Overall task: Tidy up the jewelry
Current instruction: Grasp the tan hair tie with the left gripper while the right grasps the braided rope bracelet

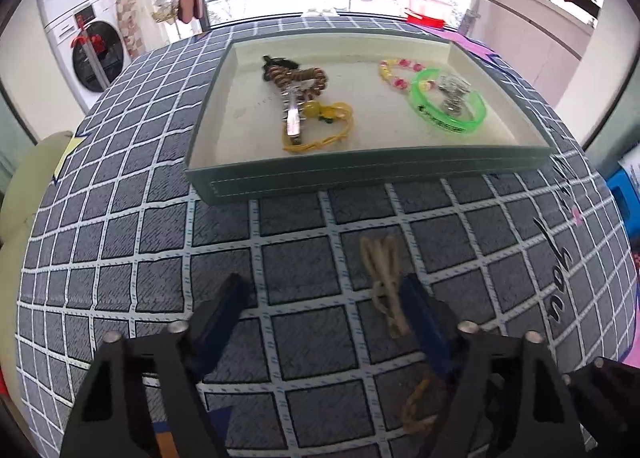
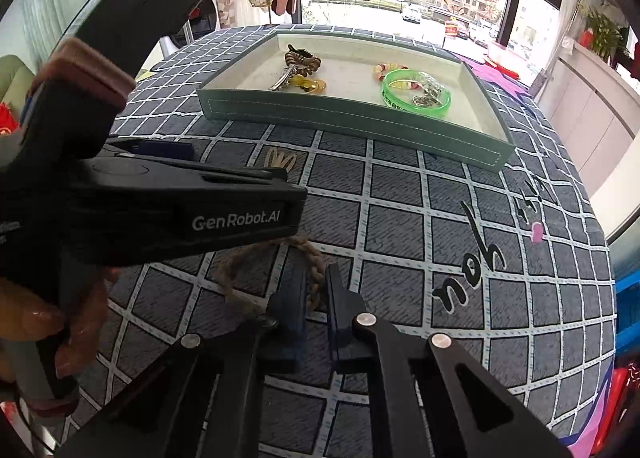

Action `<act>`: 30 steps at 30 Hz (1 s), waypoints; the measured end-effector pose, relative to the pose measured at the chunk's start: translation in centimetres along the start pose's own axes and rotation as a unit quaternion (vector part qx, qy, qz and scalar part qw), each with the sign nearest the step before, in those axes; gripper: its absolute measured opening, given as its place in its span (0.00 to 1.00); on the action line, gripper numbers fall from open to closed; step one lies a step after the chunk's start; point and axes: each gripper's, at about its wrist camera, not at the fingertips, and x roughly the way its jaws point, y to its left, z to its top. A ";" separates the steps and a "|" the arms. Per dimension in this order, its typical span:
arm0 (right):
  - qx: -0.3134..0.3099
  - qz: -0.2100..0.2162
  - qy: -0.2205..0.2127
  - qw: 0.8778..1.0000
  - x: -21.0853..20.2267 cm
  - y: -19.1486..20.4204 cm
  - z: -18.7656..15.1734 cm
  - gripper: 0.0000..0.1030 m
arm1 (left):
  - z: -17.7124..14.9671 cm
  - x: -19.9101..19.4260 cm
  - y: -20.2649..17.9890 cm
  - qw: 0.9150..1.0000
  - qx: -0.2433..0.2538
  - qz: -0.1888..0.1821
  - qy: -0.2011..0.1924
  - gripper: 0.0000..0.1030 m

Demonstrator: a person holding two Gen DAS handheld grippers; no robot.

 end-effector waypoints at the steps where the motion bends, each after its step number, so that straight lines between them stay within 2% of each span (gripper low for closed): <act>1: 0.001 0.001 0.000 1.000 0.0 -0.1 -0.1 0.07 | 0.0 -0.1 -0.3 1.000 0.005 -0.003 0.001 0.71; 2: 0.003 0.001 0.001 1.000 -0.1 -0.2 -0.1 0.07 | 0.1 -0.2 -0.6 1.000 0.011 -0.006 0.003 0.68; 4: 0.011 0.005 0.002 1.000 -0.1 -0.5 -0.2 0.07 | 0.1 -0.4 -1.1 1.000 0.022 -0.015 0.007 0.51; 5: 0.017 0.007 0.003 1.000 -0.1 -0.8 -0.2 0.07 | 0.2 -0.4 -1.4 0.999 0.025 -0.023 0.009 0.45; 7: 0.025 0.009 0.005 1.000 -0.2 -1.2 -0.3 0.06 | 0.3 -0.5 -1.8 0.999 0.030 -0.040 0.013 0.24; 9: 0.032 0.011 0.005 0.999 -0.4 -1.7 -0.4 0.06 | 0.2 -0.6 -2.2 0.998 0.032 -0.047 0.011 0.23; 10: 0.034 0.012 0.005 0.999 -0.4 -1.8 -0.4 0.06 | 0.1 -0.7 -2.1 0.998 0.030 -0.051 0.008 0.16; 17: 0.055 0.024 -0.003 0.998 -1.3 -3.1 -0.1 0.07 | -0.6 -2.1 0.2 0.997 -0.009 -0.079 -0.002 0.16; 30: 0.106 0.050 -0.026 0.993 -4.2 -6.3 1.5 0.07 | 0.0 -5.9 2.0 0.995 -0.031 -0.084 -0.048 0.16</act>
